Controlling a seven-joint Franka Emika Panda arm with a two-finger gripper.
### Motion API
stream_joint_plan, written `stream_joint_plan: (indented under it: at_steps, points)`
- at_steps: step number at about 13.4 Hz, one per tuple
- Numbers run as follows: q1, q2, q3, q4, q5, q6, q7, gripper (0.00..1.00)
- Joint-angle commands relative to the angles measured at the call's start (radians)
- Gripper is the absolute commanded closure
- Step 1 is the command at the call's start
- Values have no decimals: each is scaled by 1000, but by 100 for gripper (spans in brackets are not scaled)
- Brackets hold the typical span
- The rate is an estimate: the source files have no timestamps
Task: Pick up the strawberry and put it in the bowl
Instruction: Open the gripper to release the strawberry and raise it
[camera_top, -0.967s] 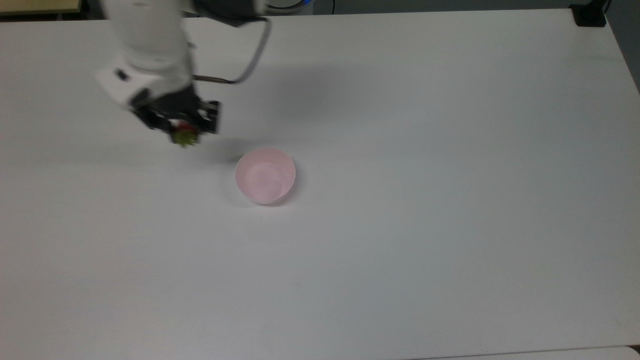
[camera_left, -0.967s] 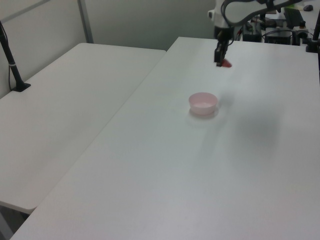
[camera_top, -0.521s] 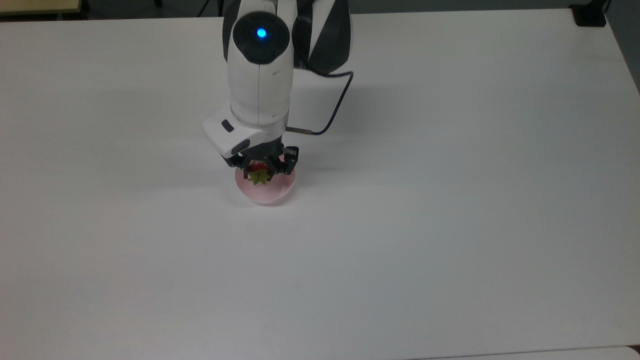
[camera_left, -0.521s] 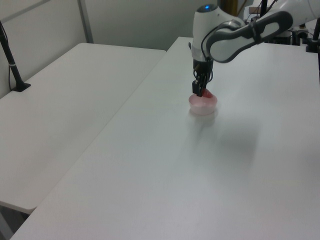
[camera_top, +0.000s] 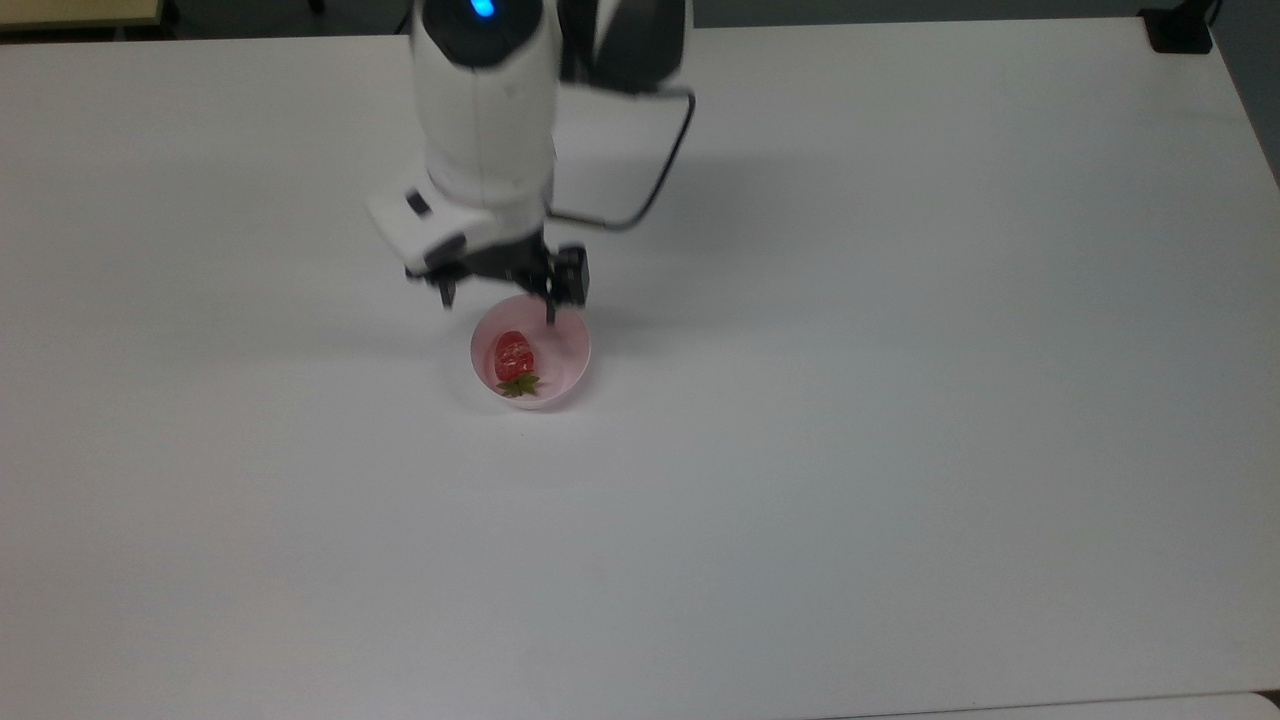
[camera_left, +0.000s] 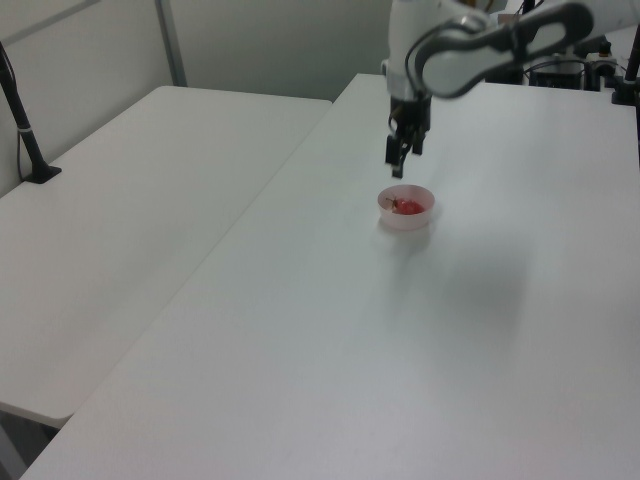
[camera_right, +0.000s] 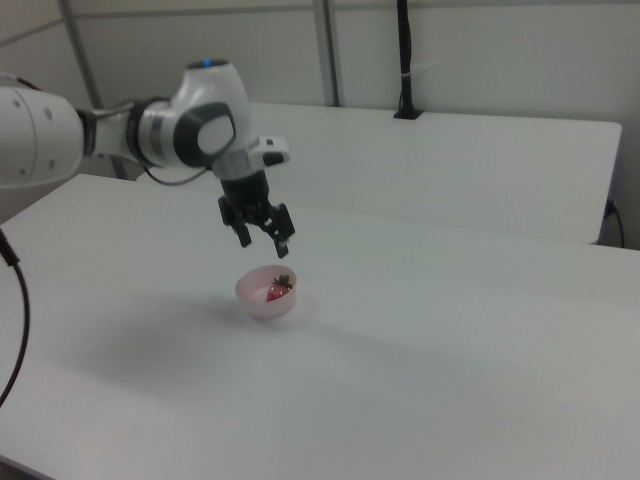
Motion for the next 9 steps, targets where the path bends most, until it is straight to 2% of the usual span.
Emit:
stream_joint_plan:
  at_steps: [1, 2, 4, 9]
  points:
    - [-243, -229, 263, -29, -123, -252, 26, 0]
    - [-291, -287, 300, -29, -125, -311, 26, 0]
    - [-322, -333, 303, -29, -115, -339, 25, 0]
    - [-328, -355, 306, -31, -111, -351, 11, 0]
